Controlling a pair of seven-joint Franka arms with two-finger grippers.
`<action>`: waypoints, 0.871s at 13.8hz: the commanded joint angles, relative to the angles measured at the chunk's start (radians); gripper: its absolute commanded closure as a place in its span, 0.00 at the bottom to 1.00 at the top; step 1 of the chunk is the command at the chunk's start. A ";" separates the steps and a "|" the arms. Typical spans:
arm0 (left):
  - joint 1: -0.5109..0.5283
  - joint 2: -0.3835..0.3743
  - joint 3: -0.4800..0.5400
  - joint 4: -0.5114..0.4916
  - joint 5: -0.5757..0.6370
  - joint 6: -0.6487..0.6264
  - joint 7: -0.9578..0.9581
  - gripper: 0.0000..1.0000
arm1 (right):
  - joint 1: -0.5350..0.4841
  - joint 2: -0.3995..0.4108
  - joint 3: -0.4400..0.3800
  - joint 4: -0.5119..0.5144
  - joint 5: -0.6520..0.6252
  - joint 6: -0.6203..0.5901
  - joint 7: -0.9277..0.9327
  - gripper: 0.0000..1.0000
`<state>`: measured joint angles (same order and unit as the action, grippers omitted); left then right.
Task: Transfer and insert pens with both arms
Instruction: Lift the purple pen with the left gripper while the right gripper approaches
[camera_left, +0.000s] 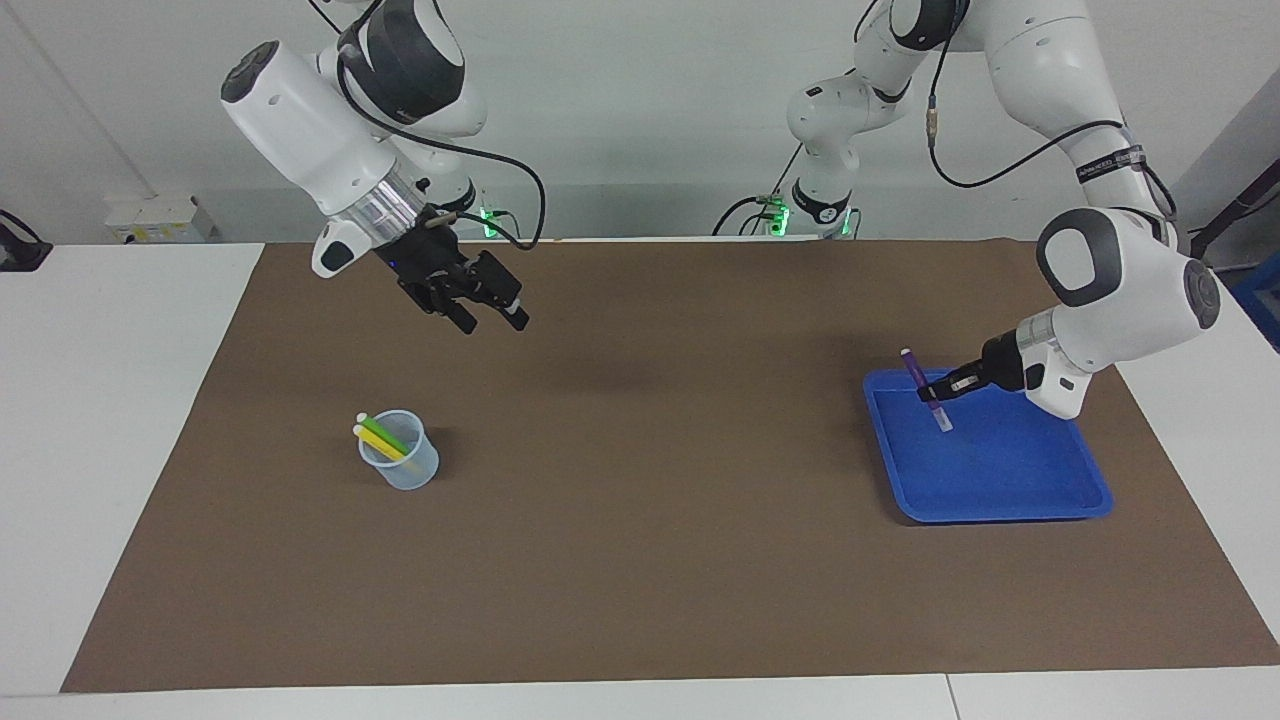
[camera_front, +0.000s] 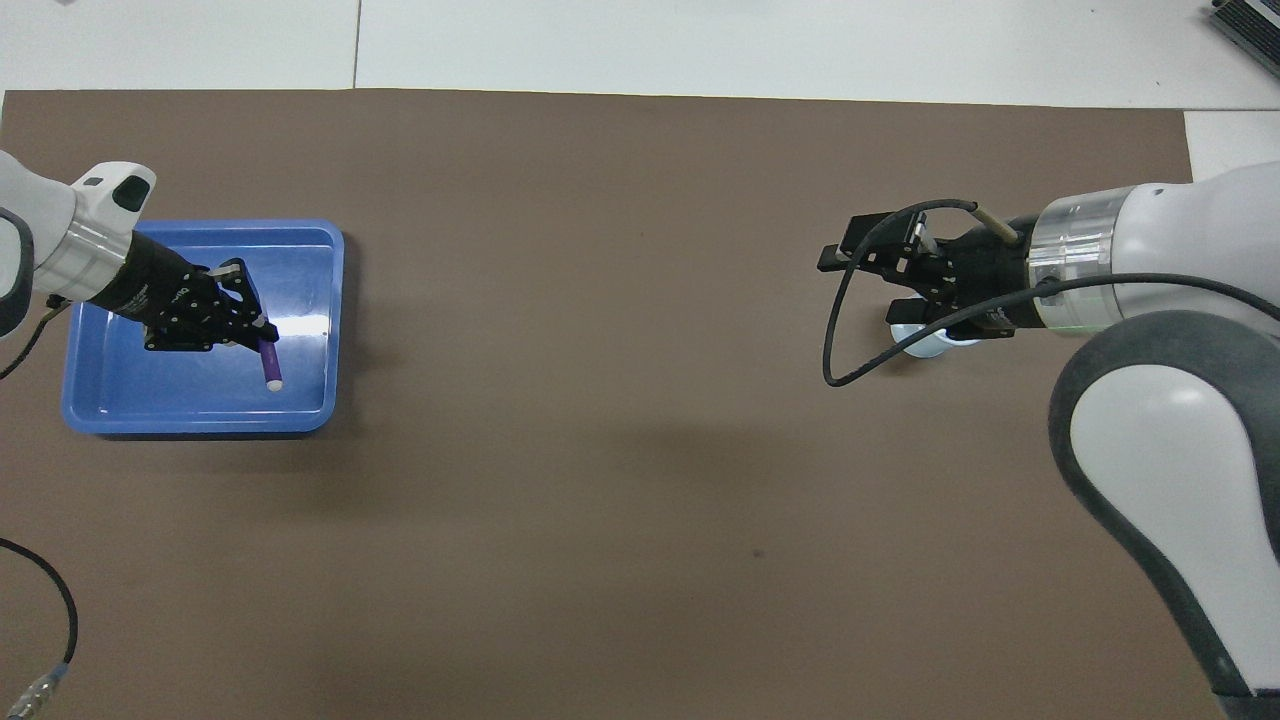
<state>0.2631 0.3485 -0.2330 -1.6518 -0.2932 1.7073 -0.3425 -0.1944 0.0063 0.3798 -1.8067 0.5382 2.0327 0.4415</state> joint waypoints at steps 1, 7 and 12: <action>-0.065 -0.034 0.008 -0.005 -0.024 -0.034 -0.166 1.00 | 0.036 -0.003 0.002 -0.008 0.061 0.041 0.104 0.03; -0.180 -0.046 0.006 0.001 -0.121 -0.025 -0.502 1.00 | 0.124 0.010 0.002 -0.006 0.085 0.090 0.234 0.09; -0.223 -0.048 -0.002 0.001 -0.283 0.008 -0.760 1.00 | 0.185 0.020 0.002 -0.008 0.085 0.127 0.382 0.16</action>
<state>0.0714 0.3148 -0.2463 -1.6484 -0.5417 1.6963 -1.0194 -0.0305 0.0197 0.3818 -1.8080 0.5973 2.1260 0.7832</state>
